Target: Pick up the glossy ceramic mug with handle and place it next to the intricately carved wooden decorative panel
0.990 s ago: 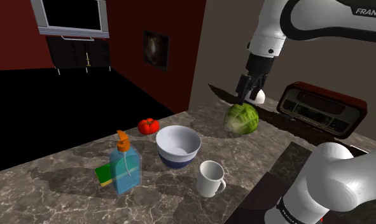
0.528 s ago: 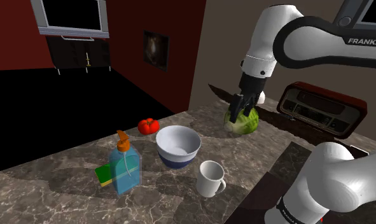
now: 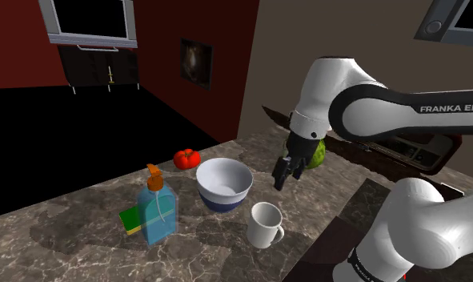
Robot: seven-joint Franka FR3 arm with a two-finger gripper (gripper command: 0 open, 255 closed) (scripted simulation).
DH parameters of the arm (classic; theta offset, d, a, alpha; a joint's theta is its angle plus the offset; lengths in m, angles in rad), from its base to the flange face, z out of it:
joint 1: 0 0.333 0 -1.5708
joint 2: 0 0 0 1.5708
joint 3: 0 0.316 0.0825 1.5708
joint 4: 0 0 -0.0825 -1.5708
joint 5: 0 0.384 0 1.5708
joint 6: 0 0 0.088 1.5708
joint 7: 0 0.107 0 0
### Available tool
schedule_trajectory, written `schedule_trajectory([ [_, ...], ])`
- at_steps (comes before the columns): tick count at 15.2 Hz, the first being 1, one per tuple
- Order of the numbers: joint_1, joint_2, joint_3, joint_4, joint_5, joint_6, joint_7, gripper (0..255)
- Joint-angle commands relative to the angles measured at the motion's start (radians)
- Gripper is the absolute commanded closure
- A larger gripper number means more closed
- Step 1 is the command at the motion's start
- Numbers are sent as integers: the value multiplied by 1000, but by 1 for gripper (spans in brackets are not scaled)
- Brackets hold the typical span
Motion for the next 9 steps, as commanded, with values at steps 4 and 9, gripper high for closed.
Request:
schedule_trajectory([
  [4,59,50,84,-118,89,185,59,0],
  [9,67,92,103,-157,109,268,59,0],
])
